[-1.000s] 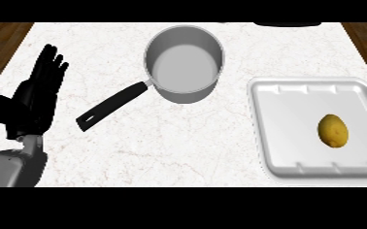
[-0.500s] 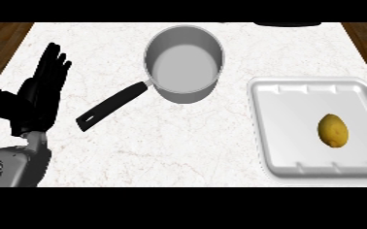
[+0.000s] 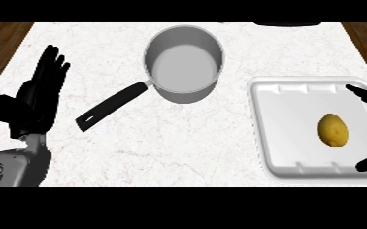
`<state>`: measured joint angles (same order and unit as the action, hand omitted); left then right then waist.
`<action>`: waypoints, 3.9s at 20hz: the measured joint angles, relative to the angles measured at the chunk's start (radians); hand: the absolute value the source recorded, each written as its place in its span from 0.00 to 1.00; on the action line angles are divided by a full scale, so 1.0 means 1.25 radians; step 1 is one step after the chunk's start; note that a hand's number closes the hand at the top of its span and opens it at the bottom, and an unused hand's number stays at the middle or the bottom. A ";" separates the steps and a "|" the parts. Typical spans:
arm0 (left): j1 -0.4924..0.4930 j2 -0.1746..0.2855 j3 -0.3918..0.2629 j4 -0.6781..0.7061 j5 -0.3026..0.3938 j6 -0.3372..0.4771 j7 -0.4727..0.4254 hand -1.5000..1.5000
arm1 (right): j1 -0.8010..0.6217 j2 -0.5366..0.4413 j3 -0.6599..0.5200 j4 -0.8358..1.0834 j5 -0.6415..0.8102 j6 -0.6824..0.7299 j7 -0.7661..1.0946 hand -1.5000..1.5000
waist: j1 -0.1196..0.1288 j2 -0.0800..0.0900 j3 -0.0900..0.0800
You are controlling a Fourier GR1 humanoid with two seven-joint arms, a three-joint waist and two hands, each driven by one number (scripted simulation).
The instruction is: Pick the lemon from the tray and place it in the pot
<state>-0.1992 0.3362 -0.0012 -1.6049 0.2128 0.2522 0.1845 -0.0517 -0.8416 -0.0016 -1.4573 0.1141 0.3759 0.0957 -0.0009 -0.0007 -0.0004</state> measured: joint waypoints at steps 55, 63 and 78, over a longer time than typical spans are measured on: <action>-0.011 -0.098 0.067 0.002 -0.096 -0.114 0.029 0.50 | -0.108 0.592 0.517 -0.094 0.623 -0.036 -0.096 1.00 | 0.046 -0.018 -0.007; -0.012 -0.096 0.081 0.000 -0.104 -0.093 0.038 0.50 | -0.087 0.651 0.737 -0.311 0.657 -0.270 0.190 1.00 | 0.006 -0.020 -0.002; -0.021 -0.096 0.077 -0.018 -0.105 -0.097 0.045 0.50 | -0.406 0.658 0.807 -0.358 0.677 -0.522 0.678 1.00 | 0.020 -0.003 -0.001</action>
<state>-0.2248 0.2157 0.0947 -1.6278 0.0811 0.1308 0.2410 -0.5588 -0.0188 1.0078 -1.9046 0.9600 -0.2759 0.9433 0.0241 -0.0049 -0.0020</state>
